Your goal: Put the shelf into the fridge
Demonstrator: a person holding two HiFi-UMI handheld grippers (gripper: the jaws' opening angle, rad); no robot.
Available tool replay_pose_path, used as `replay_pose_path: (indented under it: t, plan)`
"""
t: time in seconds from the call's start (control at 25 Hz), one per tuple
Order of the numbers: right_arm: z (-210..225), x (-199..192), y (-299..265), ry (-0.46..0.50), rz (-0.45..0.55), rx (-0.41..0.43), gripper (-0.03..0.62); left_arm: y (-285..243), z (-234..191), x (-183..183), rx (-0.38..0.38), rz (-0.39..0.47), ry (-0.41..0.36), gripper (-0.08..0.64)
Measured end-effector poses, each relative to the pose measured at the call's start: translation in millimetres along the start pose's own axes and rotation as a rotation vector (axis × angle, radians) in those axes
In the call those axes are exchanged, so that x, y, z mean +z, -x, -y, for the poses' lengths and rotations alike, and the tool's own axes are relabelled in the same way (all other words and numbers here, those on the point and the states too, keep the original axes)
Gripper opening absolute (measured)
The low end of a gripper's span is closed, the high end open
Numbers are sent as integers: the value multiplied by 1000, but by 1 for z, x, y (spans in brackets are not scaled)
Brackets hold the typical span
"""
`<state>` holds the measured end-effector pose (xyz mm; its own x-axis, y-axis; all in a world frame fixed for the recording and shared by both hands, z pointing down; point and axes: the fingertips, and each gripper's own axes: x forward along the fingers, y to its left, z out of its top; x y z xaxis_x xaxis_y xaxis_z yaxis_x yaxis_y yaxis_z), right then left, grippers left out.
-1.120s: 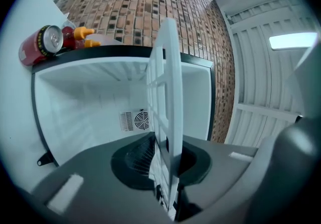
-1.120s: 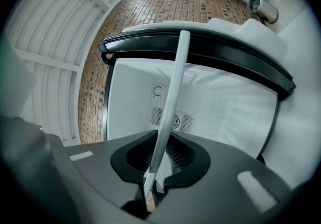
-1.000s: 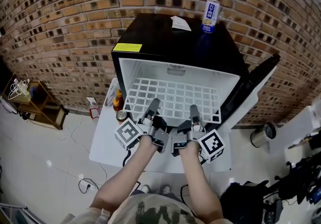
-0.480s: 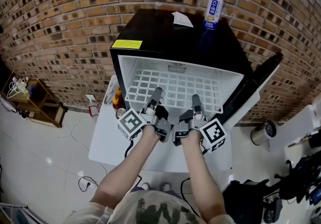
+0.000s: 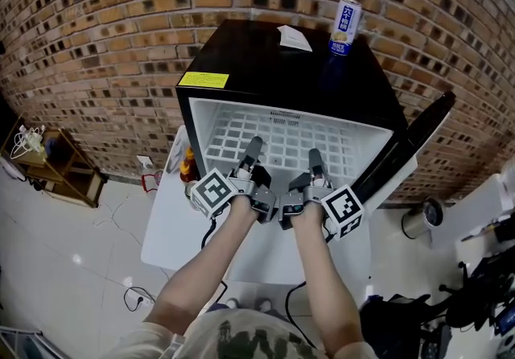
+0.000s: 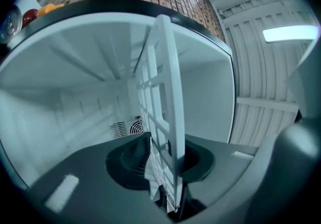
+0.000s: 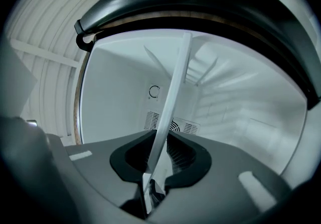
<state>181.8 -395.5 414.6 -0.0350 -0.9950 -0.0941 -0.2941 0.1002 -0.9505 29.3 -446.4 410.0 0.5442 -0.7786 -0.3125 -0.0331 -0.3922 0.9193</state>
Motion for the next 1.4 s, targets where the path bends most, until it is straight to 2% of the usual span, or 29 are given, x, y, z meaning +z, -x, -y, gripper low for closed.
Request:
replay_pose_path:
  t: [0.12,0.28,0.56,0.88,1.0,1.12,1.4]
  plan:
    - [0,2,-8,-6,1,36,60,-4,-3,1,3,-4,-6,89]
    - [2,1,-9,-6,-4,-3,61,-8,-3,2,-1,-4,-13,92]
    - [0,2,-8,-1,-5,40,72,-5,1,2,-44,28,-19,110]
    - [-2,-4,12,-17,-4,72,84,16,5,-15,-53,26,-16,123]
    - [-3,-6,23,-11,-5,75,84,25,12,-22,-58,20,15,123]
    - [-3,-10,36,1,-8,77,64,40,11,-26,-42,7,-20,123]
    - [-5,-22,68,-7,-5,84,35,67,29,-35,-81,11,58,123]
